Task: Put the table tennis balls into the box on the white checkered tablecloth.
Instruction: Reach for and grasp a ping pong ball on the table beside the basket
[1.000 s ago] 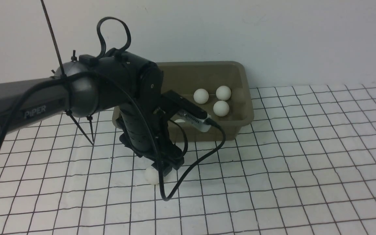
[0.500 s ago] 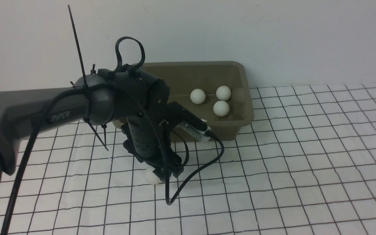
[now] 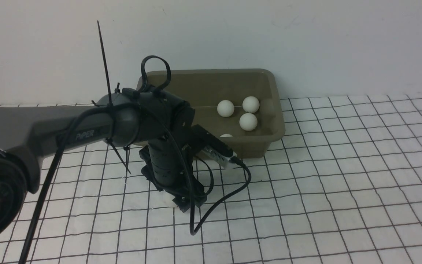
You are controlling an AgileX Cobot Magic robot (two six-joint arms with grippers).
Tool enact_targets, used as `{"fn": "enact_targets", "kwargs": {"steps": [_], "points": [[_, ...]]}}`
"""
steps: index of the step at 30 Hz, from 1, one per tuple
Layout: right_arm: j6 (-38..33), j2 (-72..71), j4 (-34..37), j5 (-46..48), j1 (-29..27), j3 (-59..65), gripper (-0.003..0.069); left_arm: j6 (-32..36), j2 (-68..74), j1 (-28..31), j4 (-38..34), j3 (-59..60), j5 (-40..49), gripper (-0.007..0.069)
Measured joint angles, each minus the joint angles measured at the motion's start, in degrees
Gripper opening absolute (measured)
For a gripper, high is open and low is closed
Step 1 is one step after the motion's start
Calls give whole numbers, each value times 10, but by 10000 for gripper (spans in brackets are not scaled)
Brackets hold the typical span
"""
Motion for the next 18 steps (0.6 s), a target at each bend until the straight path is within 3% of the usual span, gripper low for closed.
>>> {"fn": "enact_targets", "kwargs": {"steps": [6,10,18], "points": [[0,0,0,0,0,0,-17,0,1,0,2,0,0,350],[0,0,0,0,0,0,-17,0,1,0,9,0,16,353],[0,0,0,0,0,0,-17,0,-22,0,19,-19,136,353]]}}
